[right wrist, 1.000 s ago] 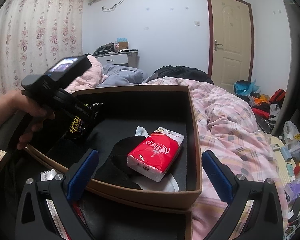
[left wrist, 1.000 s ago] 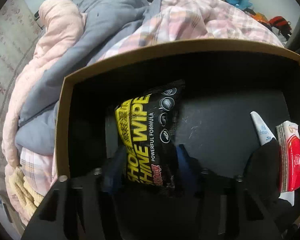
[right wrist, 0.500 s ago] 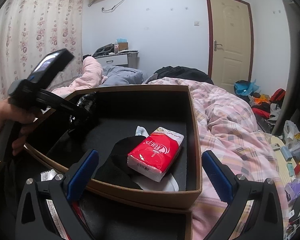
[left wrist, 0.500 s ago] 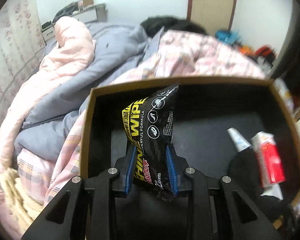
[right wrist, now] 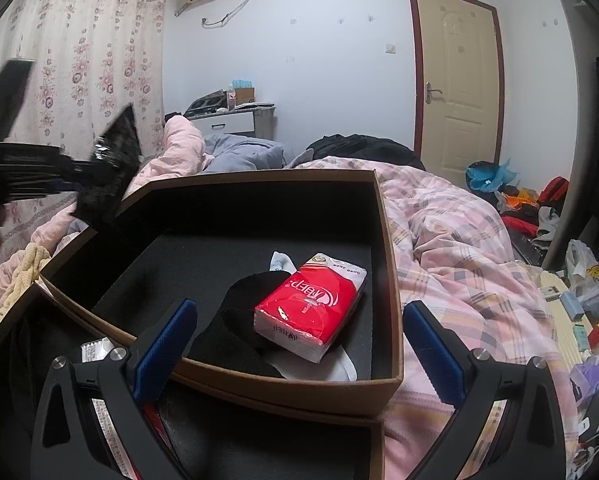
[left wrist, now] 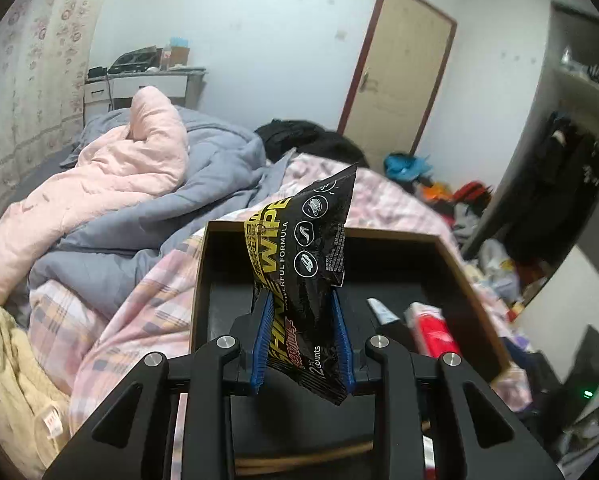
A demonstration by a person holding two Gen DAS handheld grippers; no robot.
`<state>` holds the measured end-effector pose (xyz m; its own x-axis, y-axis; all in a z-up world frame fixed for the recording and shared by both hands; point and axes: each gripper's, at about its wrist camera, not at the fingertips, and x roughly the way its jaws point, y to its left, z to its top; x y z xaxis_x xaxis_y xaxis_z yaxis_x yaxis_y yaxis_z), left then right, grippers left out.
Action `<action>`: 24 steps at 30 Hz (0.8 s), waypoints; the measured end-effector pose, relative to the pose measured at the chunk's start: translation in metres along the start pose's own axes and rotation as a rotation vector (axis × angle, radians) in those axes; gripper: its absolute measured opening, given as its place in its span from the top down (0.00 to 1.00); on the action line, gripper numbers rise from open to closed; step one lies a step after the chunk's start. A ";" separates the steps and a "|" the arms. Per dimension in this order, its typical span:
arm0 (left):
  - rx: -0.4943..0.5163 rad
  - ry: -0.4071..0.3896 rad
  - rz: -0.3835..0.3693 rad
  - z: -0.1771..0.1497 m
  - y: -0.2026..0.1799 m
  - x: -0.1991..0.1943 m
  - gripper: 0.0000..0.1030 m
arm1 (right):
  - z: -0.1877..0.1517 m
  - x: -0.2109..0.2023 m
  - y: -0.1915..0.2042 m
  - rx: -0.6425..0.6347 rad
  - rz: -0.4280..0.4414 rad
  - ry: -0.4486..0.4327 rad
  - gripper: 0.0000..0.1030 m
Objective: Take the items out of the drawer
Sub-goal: 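Lift the packet out of its compartment with the left gripper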
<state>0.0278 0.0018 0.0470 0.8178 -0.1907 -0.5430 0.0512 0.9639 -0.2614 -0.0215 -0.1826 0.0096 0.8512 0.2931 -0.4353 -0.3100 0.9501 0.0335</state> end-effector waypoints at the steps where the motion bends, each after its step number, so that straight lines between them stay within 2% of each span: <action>1: -0.010 -0.009 -0.012 -0.002 0.002 -0.007 0.76 | 0.000 -0.001 0.001 -0.002 -0.004 -0.003 0.01; 11: 0.000 -0.093 -0.214 -0.044 0.004 -0.074 0.76 | 0.001 -0.001 -0.001 -0.001 -0.004 -0.010 0.01; 17: -0.024 -0.094 -0.239 -0.044 0.022 -0.086 0.76 | 0.000 -0.001 -0.002 0.001 -0.004 -0.012 0.01; 24: 0.028 -0.072 -0.279 -0.040 0.028 -0.112 0.76 | 0.000 -0.002 -0.001 -0.001 -0.007 -0.015 0.01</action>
<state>-0.0853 0.0429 0.0688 0.8086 -0.4363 -0.3948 0.2948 0.8811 -0.3699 -0.0227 -0.1841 0.0101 0.8597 0.2883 -0.4217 -0.3047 0.9520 0.0297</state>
